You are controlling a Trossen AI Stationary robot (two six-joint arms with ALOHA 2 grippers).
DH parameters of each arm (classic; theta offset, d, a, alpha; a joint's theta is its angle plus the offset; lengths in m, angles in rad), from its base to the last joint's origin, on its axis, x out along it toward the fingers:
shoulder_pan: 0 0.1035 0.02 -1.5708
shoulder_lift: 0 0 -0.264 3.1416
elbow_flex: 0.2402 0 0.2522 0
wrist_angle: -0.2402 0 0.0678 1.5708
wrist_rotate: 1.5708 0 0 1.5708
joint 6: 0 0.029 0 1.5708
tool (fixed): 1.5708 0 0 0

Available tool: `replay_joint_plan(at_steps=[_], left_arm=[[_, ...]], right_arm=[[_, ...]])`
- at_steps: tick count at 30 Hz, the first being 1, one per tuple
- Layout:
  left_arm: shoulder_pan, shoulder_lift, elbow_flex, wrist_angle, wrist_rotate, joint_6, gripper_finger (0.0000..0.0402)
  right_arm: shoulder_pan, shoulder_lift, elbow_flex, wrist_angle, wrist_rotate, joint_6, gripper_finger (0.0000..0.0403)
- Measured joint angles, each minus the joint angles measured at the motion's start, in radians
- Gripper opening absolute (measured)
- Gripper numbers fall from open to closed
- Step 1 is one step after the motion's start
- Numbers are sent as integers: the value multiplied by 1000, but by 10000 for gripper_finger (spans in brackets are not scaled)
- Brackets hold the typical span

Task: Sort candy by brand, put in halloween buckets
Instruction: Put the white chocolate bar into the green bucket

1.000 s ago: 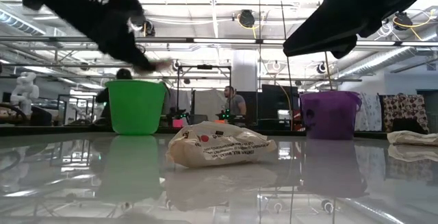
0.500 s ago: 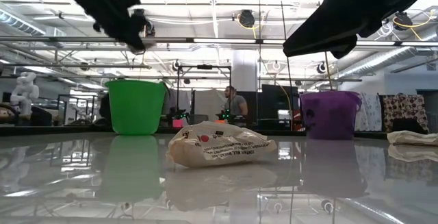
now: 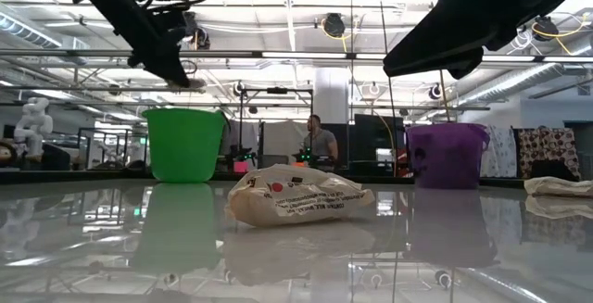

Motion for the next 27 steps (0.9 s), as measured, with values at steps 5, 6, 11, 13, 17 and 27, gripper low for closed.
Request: replay_joint_plan(at_steps=[5, 6, 11, 13, 17, 27], left_arm=[[9, 9, 0, -9, 51, 0, 120], [9, 12, 0, -9, 16, 0, 129], [9, 16, 0, -8, -50, 1, 156], [7, 6, 0, -5, 31, 0, 158], [-22, -15, 1, -29, 406, -57, 159], [-472, -17, -61, -78, 750, -182, 159]], right_arm=[[0, 0, 0, 0, 0, 5, 73], [0, 0, 0, 0, 0, 5, 73], [0, 0, 0, 0, 0, 4, 73], [0, 0, 0, 0, 0, 0, 73], [0, 0, 0, 0, 0, 3, 73], [0, 0, 0, 0, 0, 43, 73]])
